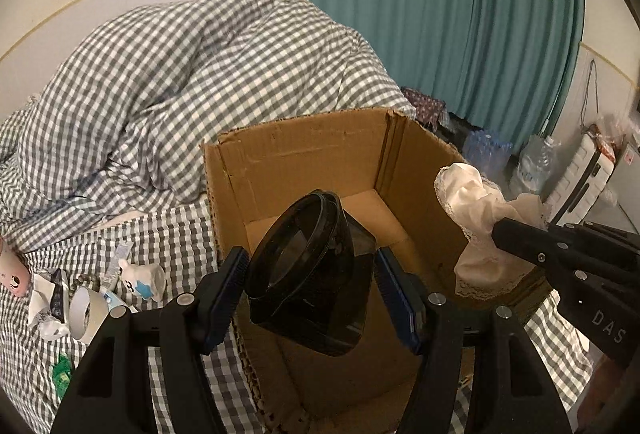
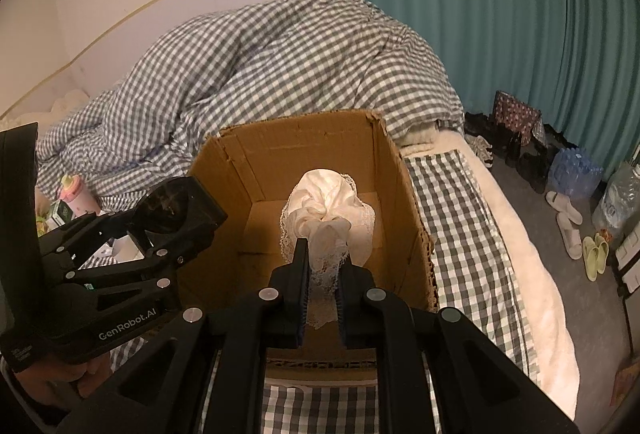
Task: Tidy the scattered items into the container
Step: 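Release the lace cloth and black cup into the box with both grippers, then move both grippers back over the items on the bed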
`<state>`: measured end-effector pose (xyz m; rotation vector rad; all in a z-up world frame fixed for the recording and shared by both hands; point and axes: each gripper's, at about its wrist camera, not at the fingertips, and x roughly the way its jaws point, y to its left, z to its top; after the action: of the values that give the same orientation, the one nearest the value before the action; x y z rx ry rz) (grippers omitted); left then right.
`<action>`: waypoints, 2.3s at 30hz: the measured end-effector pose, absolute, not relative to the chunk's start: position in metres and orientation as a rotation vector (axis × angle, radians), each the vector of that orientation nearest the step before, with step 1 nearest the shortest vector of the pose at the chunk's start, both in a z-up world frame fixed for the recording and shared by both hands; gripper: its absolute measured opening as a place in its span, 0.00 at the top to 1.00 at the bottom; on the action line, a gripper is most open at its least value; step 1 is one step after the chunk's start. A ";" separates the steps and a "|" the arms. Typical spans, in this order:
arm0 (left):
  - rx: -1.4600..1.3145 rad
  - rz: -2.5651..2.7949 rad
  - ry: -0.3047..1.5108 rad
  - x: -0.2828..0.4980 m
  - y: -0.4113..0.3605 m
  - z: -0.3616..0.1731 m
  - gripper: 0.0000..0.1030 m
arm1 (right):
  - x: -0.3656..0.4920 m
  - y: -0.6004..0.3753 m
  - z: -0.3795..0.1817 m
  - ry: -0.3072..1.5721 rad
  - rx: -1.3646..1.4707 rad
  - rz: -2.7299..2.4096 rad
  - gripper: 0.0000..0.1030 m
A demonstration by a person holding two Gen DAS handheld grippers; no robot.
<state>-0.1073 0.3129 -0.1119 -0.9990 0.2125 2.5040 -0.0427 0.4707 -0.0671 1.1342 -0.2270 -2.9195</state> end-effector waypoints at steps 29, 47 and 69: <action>-0.878 2.604 0.134 -0.095 0.274 -0.059 0.19 | -0.036 0.460 -0.045 -0.222 1.099 -2.984 0.38; -0.735 2.735 0.031 -0.035 0.202 0.001 0.12 | 0.019 0.422 0.027 -0.191 0.858 -3.060 0.23; -0.593 2.926 -0.070 0.027 0.075 0.048 0.00 | 0.060 0.335 0.077 -0.136 0.656 -3.026 0.01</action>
<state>0.0275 0.0753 0.0484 -0.5926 -0.0696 2.9261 0.0603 0.3349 0.0768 0.6559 -0.1361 -3.0256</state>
